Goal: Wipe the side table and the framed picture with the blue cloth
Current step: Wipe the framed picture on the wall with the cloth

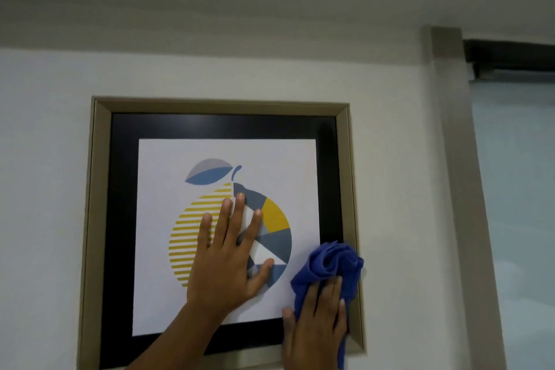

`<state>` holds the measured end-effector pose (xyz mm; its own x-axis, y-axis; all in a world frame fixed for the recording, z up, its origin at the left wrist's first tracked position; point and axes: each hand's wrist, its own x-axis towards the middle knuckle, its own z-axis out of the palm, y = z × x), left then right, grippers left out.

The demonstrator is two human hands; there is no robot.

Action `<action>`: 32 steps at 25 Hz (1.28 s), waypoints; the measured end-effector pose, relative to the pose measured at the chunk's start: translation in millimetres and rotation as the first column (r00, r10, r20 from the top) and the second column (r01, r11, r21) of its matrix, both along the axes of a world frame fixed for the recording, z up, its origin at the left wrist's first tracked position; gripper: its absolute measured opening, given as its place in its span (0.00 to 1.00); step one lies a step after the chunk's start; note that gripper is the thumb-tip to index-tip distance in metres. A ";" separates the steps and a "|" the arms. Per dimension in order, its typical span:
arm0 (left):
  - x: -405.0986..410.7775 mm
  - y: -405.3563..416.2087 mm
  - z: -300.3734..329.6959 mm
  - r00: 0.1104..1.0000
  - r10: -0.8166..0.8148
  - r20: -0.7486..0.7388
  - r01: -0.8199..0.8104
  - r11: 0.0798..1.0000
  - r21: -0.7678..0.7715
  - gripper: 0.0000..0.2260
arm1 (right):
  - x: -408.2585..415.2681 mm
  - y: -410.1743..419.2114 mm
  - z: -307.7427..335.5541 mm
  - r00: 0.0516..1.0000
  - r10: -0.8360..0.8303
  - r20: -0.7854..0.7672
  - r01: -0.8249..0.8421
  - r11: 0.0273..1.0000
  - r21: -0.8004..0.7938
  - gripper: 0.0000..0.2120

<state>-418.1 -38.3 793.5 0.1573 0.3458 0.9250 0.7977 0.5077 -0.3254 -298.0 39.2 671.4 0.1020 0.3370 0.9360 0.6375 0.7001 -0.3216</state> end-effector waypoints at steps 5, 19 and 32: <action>1.2 -1.3 0.5 0.999 -0.007 0.050 0.009 0.999 -0.042 0.38 | 43.4 33.0 21.4 0.969 -0.127 0.214 0.135 0.991 -0.023 0.21; 2.6 0.2 0.6 0.997 -0.003 0.076 0.007 0.998 -0.054 0.39 | 46.5 55.8 248.4 0.940 0.145 0.308 -0.205 0.963 0.172 0.30; 5.3 -4.4 1.6 0.995 -0.025 0.092 0.031 0.997 -0.064 0.38 | 62.9 51.0 131.7 0.979 0.024 0.204 -0.036 0.998 0.054 0.27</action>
<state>-412.7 -42.7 795.1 0.0837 0.4030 0.9114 0.8392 0.4646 -0.2825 -235.1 90.3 803.1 -0.1019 0.2827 0.9538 0.6640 0.7333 -0.1464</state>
